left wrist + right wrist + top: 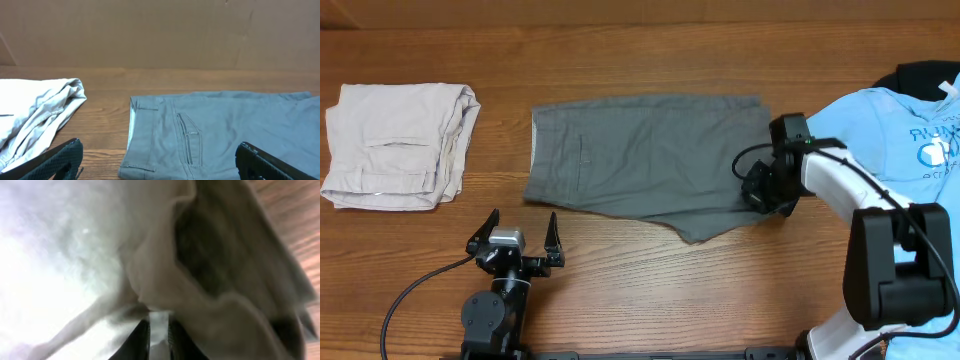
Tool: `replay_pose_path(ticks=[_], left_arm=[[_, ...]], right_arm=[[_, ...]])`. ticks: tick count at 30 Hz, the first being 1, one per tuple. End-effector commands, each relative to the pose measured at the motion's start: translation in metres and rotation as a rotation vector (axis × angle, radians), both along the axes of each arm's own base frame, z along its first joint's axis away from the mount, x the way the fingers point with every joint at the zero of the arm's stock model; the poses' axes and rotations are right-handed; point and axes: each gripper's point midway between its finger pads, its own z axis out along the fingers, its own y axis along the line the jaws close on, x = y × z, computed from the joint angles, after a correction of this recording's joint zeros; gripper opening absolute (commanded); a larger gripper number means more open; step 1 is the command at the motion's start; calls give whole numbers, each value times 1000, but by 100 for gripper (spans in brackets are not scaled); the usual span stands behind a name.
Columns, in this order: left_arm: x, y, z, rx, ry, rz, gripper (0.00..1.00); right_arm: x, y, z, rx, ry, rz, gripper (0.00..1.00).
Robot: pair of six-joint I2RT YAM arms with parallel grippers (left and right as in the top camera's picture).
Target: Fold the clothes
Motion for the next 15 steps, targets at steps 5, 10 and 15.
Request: replay_pose_path(ticks=[5, 10, 15], left_arm=[[0, 0, 1, -10, -9, 1, 100], [0, 0, 1, -10, -9, 1, 100], [0, 0, 1, -10, -9, 1, 100]], right_arm=[[35, 16, 45, 103, -80, 18, 38], [34, 25, 46, 133, -72, 12, 48], [38, 23, 46, 118, -97, 36, 48]])
